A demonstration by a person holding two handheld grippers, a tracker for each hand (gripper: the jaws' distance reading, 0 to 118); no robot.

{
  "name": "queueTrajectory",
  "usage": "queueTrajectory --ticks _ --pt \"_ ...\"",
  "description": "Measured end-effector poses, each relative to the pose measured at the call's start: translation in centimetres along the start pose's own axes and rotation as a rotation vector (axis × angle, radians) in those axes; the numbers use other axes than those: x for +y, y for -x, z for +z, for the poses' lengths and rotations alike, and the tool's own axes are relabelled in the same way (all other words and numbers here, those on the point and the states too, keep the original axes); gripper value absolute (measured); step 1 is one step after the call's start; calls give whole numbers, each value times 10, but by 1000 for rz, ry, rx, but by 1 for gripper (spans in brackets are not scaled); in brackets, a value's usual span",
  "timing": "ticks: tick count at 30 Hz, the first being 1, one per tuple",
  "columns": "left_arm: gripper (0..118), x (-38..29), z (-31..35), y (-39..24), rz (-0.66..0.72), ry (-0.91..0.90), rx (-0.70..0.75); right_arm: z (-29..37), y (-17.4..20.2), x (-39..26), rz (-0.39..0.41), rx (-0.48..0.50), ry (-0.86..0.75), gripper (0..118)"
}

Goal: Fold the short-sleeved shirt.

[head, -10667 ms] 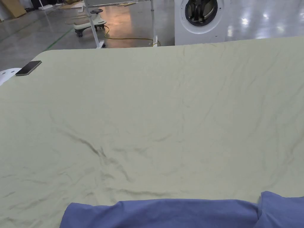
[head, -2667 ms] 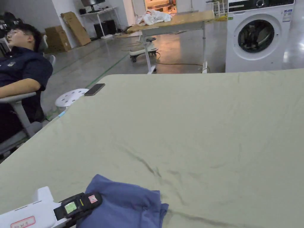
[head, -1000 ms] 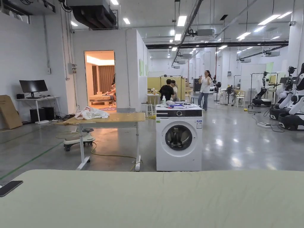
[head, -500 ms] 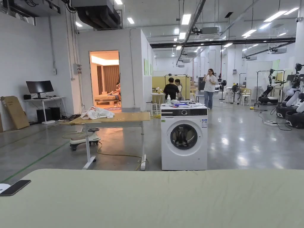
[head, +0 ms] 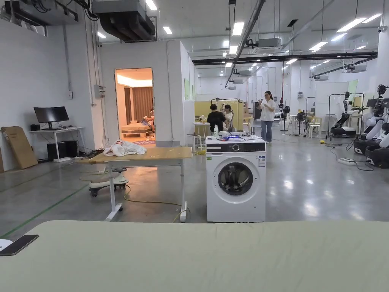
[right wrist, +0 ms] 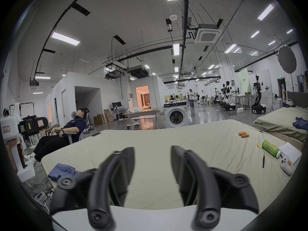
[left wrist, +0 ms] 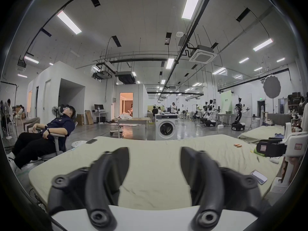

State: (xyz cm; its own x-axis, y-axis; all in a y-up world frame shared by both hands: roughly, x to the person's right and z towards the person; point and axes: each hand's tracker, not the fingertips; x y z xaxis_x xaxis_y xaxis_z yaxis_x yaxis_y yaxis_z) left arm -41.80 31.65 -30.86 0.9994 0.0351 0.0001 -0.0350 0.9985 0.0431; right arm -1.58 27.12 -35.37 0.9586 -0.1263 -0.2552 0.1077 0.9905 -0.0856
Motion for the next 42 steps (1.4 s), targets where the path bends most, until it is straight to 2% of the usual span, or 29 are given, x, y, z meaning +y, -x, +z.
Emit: queueTrajectory --ticks 1,3,5,9,12,20,24,27,34,36,40,42 --pt "77 1 1 -1 4 -13 2 0 0 3 -4 7 -11 75" --pt "91 5 1 -3 -1 -26 27 1 1 9 -1 10 -19 97" --pt "109 9 2 -5 -21 -31 40 2 5 13 25 11 -38 108" --pt "116 12 5 -9 -67 -46 38 8 13 19 73 18 -72 110" --pt "116 15 4 -11 -64 -48 39 9 16 20 79 21 -92 118" --pt "116 13 4 -10 -31 -39 19 7 14 17 81 -34 -65 118" --pt "116 10 2 -12 -59 -9 34 2 6 21 -46 -28 -6 118" --pt "116 9 1 -12 -57 3 33 1 2 26 -139 24 -14 118" --pt "116 7 0 -12 -50 15 9 -11 16 39 -253 -110 220 118" --pt "116 6 -1 -11 -37 21 -10 -13 18 38 -297 -110 269 118" --pt "116 3 -2 -11 -33 33 -21 -13 24 34 -296 -100 252 118" --pt "116 2 -2 -10 -40 35 -14 -13 27 34 -267 -115 243 118"
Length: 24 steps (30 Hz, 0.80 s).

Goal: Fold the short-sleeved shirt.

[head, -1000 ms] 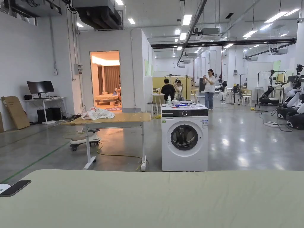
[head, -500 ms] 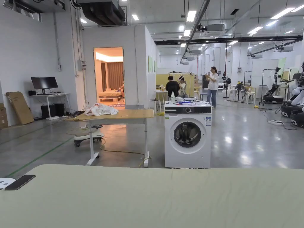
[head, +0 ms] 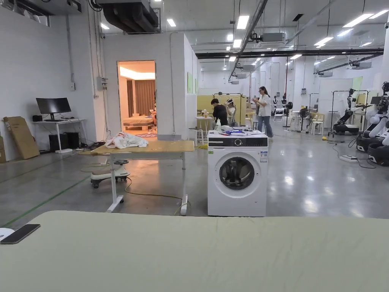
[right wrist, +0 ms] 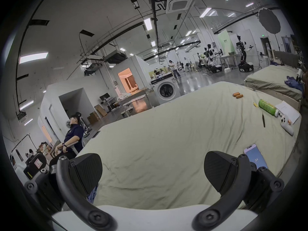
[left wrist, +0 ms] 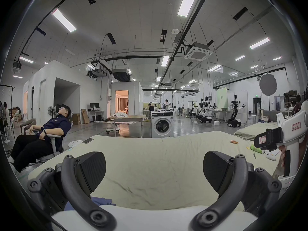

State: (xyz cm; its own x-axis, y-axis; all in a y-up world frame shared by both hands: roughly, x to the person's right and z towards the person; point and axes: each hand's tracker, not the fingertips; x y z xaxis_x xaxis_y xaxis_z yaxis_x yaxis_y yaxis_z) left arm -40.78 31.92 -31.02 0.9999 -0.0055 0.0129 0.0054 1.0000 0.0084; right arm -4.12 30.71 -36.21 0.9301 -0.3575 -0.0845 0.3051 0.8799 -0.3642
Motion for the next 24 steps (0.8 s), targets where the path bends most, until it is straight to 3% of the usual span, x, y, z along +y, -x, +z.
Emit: queueTrajectory --ticks 6,11,13,24 --pt "116 0 1 2 5 -2 17 0 -1 5 24 -43 -14 118" --pt "116 -1 0 2 5 1 19 0 -11 8 -79 -1 12 118" --pt "116 0 0 2 11 11 21 -1 -12 9 -86 -8 13 118" --pt "116 3 4 -2 8 -10 5 2 -3 6 54 -83 -62 118"
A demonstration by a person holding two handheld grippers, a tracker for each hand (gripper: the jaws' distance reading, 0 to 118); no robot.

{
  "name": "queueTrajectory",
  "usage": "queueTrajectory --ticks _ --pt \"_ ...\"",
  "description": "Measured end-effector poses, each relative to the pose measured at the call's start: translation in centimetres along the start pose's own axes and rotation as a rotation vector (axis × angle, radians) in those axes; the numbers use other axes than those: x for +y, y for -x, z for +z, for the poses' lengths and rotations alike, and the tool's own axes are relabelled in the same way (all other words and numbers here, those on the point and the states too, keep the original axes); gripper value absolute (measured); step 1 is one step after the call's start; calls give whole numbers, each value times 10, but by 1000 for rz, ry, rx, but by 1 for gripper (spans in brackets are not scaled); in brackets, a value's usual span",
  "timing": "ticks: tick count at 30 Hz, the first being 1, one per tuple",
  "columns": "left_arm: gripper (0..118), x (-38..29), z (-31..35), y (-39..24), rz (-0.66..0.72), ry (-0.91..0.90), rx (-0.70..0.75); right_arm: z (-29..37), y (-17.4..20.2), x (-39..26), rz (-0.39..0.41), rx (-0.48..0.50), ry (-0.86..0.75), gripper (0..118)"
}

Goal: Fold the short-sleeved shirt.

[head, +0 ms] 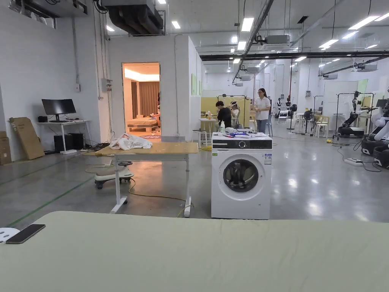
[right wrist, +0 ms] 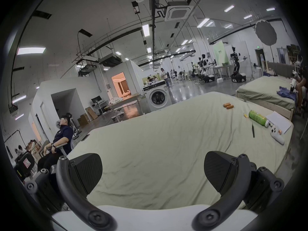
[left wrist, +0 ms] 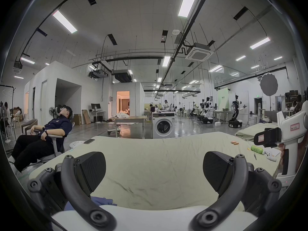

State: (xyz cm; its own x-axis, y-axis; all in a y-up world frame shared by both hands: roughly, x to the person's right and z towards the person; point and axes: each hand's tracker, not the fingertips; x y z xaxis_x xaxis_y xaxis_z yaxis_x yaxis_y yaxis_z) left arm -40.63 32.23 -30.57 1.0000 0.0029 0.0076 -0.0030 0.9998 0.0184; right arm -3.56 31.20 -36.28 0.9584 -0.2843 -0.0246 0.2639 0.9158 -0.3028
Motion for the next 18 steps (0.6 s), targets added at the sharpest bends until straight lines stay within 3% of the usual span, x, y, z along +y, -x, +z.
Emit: queueTrajectory --ticks 8,11,15,18 --pt "116 -1 0 -4 7 10 -13 1 4 -3 59 -23 -29 118" --pt "116 0 1 -4 4 8 -11 0 2 -7 25 -49 -15 118" --pt "116 0 0 -3 12 4 -9 -2 -5 -14 3 102 -18 118" --pt "116 1 0 -3 2 1 -5 5 -10 -18 110 212 -188 118"
